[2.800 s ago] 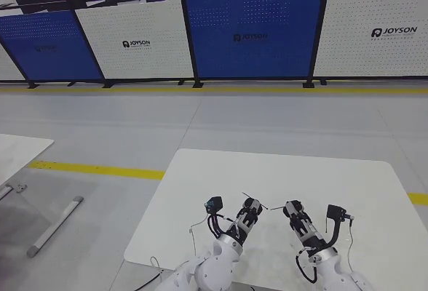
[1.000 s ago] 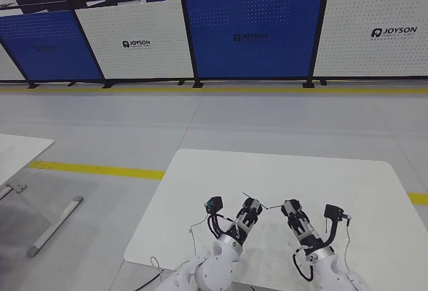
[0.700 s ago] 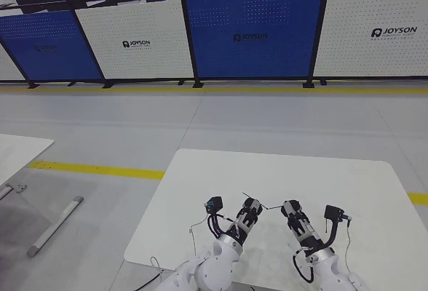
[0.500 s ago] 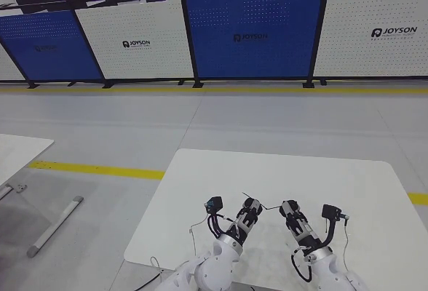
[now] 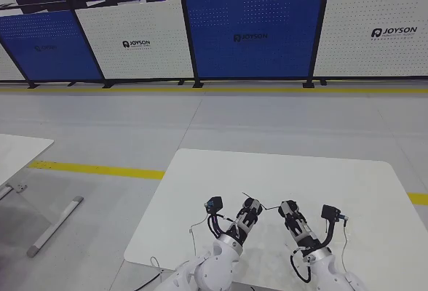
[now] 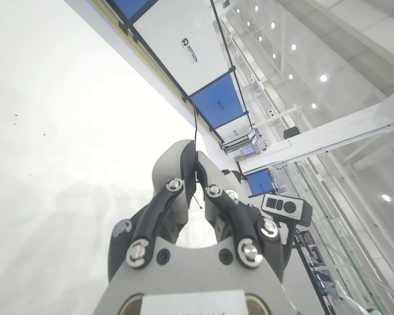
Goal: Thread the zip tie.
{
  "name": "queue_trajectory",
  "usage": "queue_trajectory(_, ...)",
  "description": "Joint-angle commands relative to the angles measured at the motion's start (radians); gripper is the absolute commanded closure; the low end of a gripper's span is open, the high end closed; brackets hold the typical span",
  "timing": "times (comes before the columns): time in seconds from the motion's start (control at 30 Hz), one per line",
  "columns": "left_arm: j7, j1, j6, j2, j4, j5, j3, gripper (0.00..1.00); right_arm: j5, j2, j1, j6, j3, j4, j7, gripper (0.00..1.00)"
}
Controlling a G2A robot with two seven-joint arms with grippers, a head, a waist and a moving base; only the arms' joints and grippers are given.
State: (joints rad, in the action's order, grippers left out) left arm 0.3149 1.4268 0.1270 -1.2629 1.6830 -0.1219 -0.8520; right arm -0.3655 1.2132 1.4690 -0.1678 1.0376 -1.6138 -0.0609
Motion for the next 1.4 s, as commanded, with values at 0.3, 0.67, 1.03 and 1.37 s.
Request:
queue_trajectory(0.3, 0.000, 0.000, 0.000, 0.000, 0.000, 0.000, 0.000, 1.00, 0.022, 0.009, 0.011, 0.014, 0.007, 0.005, -0.001, 1.00)
queue_trajectory(0.67, 0.000, 0.000, 0.000, 0.000, 0.000, 0.000, 0.000, 1.00, 0.052, 0.017, 0.020, -0.037, 0.029, 0.011, -0.009, 1.00)
queue_trajectory(1.03, 0.000, 0.000, 0.000, 0.000, 0.000, 0.000, 0.000, 1.00, 0.043, 0.025, 0.017, -0.025, 0.034, 0.019, 0.015, 1.00)
queue_trajectory(1.37, 0.000, 0.000, 0.000, 0.000, 0.000, 0.000, 0.000, 1.00, 0.026, 0.033, 0.013, -0.014, 0.033, 0.021, 0.029, 1.00)
